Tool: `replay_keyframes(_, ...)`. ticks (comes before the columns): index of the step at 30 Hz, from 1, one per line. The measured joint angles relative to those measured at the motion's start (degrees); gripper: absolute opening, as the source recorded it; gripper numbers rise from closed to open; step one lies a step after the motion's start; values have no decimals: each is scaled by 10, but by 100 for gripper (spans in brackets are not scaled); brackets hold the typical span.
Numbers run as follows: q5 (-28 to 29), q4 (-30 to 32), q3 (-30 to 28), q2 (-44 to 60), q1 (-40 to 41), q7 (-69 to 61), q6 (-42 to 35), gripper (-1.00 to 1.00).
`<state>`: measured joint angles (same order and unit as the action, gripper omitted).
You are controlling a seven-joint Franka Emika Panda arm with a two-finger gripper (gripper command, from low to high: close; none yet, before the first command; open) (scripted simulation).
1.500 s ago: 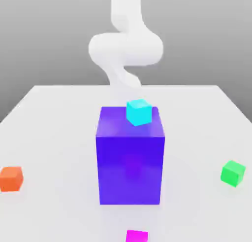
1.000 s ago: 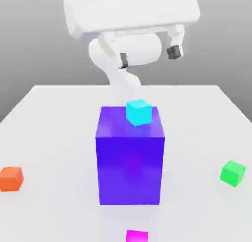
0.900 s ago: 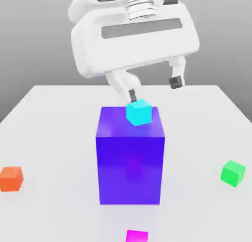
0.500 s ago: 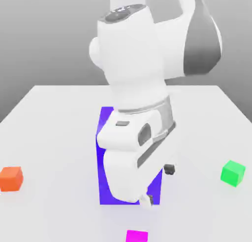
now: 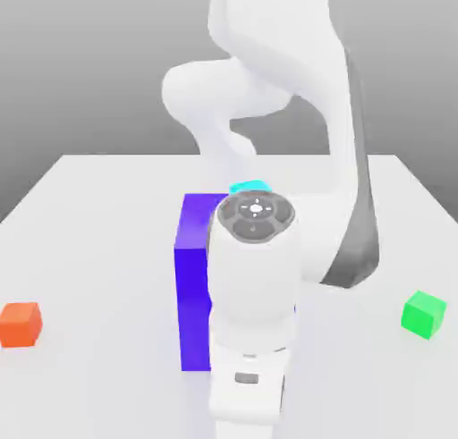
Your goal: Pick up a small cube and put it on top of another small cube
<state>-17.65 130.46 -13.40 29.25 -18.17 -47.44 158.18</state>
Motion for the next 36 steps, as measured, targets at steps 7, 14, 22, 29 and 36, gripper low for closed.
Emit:
replay_keyframes(7, 6, 3, -6, -11, -5, 4, -9, -100)
replay_keyframes(14, 58, 42, -29, -104, -75, 92, -70, -100)
replay_keyframes(22, 96, 96, 1, -162, -183, 240, -81, -100)
replay_keyframes(29, 134, 147, 42, -219, -268, 372, -80, -100)
replay_keyframes(36, 170, 198, 88, -277, -362, 498, -67, -100)
